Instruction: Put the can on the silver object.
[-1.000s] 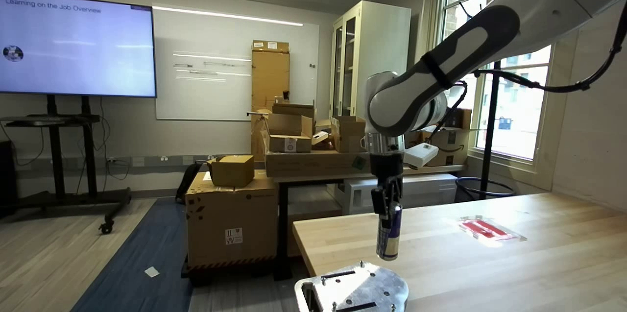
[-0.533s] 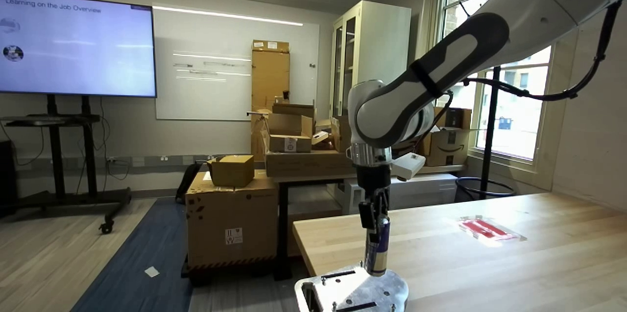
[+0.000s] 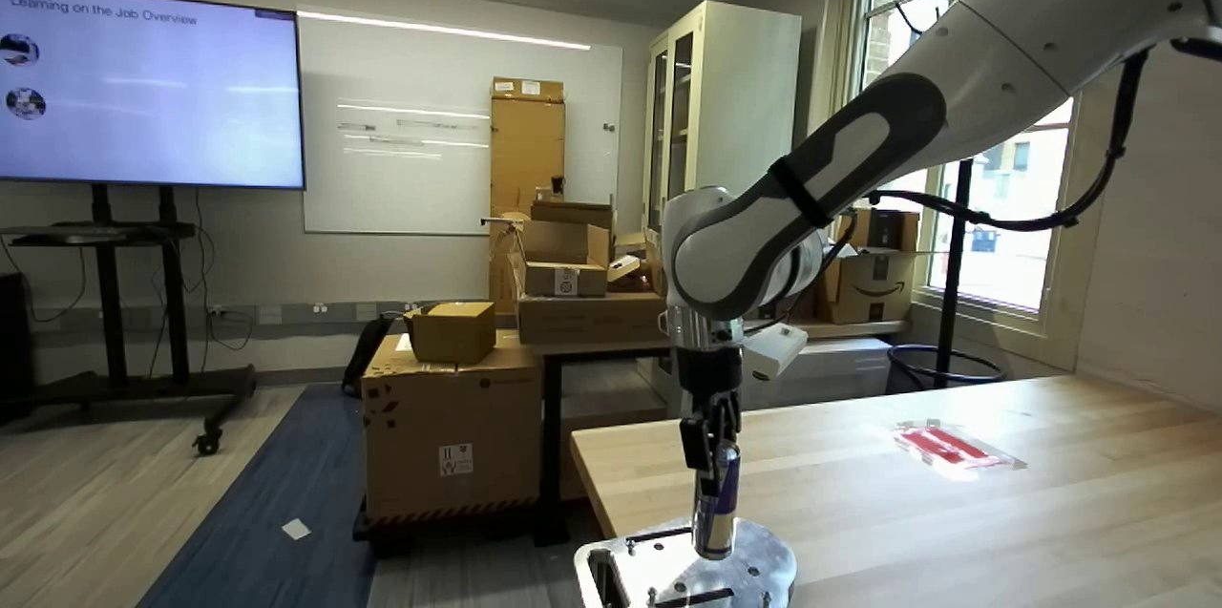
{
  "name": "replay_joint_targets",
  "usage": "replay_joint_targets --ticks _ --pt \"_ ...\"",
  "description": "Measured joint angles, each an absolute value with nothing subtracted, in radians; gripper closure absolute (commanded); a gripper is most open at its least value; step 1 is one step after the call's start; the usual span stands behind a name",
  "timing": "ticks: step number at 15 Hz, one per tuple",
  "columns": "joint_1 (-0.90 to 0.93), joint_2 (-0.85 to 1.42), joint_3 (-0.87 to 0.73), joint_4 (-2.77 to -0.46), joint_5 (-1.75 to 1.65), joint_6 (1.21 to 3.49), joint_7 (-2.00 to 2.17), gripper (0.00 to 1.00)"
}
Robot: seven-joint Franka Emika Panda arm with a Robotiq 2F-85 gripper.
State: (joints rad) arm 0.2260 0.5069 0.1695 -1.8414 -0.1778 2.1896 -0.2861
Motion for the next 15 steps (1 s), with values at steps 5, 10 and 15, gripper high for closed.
replay_joint_targets --ticks 5,10,15 --pt "0.226 0.574 0.167 -1.779 -0.185 2.19 -0.287 0.67" --pt "0.226 0.615 0.161 -1.737 -0.188 2.189 -0.29 0.17" --pt "0.223 0.628 0.154 -1.723 -0.188 2.189 -0.291 0.0"
